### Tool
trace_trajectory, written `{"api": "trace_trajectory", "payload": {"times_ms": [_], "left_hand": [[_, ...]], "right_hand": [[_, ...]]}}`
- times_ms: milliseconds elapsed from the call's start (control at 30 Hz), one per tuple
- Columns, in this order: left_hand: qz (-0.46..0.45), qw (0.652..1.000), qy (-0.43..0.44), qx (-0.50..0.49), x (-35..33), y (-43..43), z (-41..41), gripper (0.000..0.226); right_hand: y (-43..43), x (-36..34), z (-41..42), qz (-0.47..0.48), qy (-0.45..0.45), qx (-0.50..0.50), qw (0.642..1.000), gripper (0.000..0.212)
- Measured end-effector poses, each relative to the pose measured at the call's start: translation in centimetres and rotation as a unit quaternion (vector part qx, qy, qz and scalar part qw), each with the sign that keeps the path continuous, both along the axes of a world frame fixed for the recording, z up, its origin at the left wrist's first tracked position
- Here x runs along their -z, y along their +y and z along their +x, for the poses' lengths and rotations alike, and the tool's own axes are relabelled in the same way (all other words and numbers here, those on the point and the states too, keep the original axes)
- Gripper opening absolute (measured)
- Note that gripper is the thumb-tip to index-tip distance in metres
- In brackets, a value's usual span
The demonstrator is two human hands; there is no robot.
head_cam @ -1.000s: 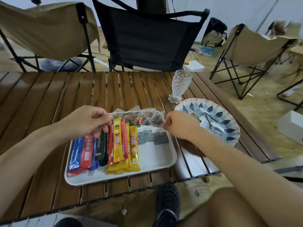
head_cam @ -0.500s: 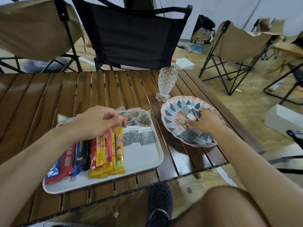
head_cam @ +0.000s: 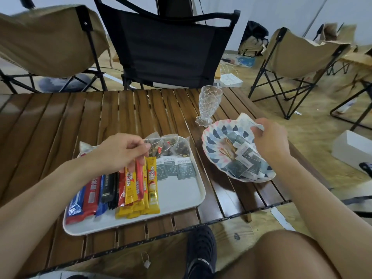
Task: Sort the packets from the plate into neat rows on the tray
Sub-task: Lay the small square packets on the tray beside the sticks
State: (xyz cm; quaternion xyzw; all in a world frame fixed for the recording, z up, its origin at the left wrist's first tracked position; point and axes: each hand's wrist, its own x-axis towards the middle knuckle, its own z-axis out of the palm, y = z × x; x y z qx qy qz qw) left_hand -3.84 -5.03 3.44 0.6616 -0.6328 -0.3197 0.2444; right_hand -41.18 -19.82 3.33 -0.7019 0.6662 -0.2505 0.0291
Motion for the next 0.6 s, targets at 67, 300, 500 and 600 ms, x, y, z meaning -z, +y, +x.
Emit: {"api": "trace_trajectory", "payload": {"times_ms": [67, 300, 500, 600], "left_hand": [[-0.003, 0.999, 0.040, -0.013, -0.3, 0.4, 0.3, 0.027], [0.008, 0.997, 0.072, -0.018, -1.2, 2.3, 2.3, 0.036], [-0.008, 0.998, 0.056, 0.000, -1.4, 3.5, 3.2, 0.036], [-0.001, 0.998, 0.057, -0.007, -1.2, 3.8, 4.0, 0.041]], "right_hand": [[1.0, -1.1, 2.5, -0.001, -0.012, -0.095, 0.995, 0.026], [6.6, -1.9, 13.3, 0.001, -0.058, -0.414, 0.908, 0.021], [9.0, -0.5, 17.7, 0.102, -0.169, -0.389, 0.900, 0.024], [9.4, -0.3, 18.9, 0.167, -0.263, -0.336, 0.889, 0.024]]}}
